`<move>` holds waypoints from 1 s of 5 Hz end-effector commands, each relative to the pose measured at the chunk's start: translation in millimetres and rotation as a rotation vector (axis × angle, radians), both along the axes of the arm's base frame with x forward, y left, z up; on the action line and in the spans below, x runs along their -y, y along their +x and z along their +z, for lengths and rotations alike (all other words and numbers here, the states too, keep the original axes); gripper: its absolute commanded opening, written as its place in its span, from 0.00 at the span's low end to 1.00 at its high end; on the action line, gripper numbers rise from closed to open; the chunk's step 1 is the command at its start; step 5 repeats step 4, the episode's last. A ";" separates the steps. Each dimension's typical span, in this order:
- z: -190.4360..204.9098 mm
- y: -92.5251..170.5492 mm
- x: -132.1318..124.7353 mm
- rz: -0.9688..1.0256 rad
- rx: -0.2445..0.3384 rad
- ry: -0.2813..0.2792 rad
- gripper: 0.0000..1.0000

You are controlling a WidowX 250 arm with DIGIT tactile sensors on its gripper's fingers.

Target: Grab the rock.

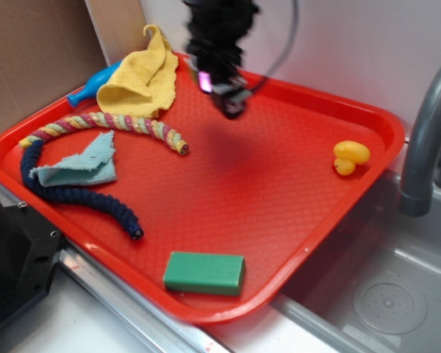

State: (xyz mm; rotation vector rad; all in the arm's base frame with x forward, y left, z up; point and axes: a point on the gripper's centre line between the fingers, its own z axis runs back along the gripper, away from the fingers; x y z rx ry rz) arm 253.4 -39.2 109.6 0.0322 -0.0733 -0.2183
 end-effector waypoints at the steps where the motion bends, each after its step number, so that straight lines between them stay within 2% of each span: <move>1: 95.7 -48.1 22.0 0.136 -0.100 -0.095 0.00; 2: 111.5 -60.7 26.2 0.289 -0.117 -0.022 0.00; 5: 107.0 -60.6 21.6 0.372 -0.144 -0.027 0.00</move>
